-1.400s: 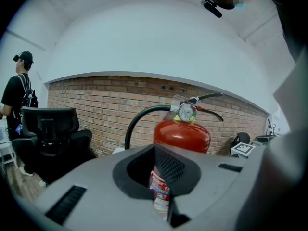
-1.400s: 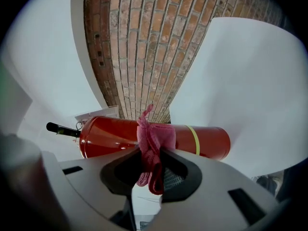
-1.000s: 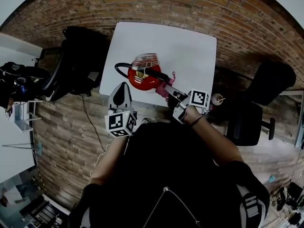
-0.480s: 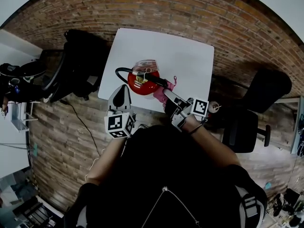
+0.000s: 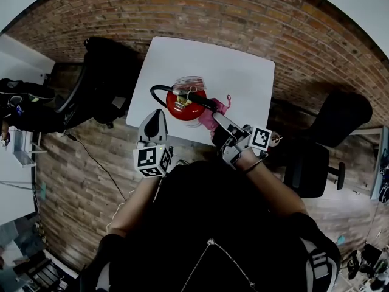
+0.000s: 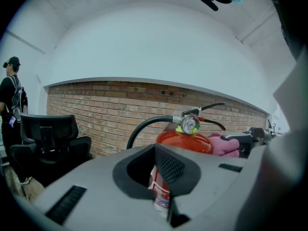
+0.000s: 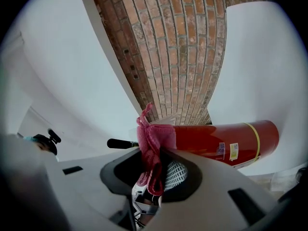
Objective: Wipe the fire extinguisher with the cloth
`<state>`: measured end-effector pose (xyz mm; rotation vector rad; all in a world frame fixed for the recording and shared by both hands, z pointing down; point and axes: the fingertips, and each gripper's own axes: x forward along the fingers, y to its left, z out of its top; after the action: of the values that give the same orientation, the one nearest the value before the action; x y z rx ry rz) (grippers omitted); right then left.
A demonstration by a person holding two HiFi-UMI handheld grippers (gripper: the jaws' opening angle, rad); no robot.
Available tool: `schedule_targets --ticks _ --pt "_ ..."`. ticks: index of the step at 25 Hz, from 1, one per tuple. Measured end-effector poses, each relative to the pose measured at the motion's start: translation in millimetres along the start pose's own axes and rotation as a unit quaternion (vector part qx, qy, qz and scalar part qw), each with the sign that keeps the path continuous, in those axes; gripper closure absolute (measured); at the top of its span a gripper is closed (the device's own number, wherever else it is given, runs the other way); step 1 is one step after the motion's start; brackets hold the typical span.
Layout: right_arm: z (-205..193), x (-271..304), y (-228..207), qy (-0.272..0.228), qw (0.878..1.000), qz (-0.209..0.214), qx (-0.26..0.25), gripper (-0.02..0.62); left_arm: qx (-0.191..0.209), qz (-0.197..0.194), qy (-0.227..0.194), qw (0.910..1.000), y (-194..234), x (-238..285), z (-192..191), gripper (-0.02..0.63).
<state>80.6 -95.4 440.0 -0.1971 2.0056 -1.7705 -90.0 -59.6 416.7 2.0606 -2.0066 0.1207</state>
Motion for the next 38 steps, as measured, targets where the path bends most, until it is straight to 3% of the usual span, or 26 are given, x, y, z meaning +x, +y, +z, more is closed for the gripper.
schedule_targets --ticks 6,14,18,24,34,38 --pt "4.4 0.4 19.8 -0.018 0.999 0.049 0.002 0.489 0.001 -0.002 -0.001 1.0000 1.3 -3.8 -0.4 0.577" --pt "10.4 -16.9 3.2 -0.048 0.998 0.038 -0.010 0.489 0.005 -0.004 0.011 0.9999 9.1 -11.1 -7.8 0.577" --pt "15.2 -40.2 -31.7 -0.081 0.997 0.004 -0.017 0.489 0.008 -0.007 0.021 0.9997 12.3 -13.9 -14.7 0.575" --pt "5.5 -79.5 -118.5 -0.123 0.989 -0.087 -0.009 0.489 0.014 -0.024 0.037 0.9990 12.1 -19.0 -27.6 0.575" --pt "-44.7 -104.4 -249.6 -0.132 0.966 -0.221 0.014 0.489 0.029 -0.046 0.066 0.9963 30.2 -36.1 -53.8 0.575" --pt "-63.7 -98.1 -287.9 -0.127 0.963 -0.236 0.023 0.489 0.036 -0.052 0.074 0.9953 37.9 -40.2 -62.6 0.575"
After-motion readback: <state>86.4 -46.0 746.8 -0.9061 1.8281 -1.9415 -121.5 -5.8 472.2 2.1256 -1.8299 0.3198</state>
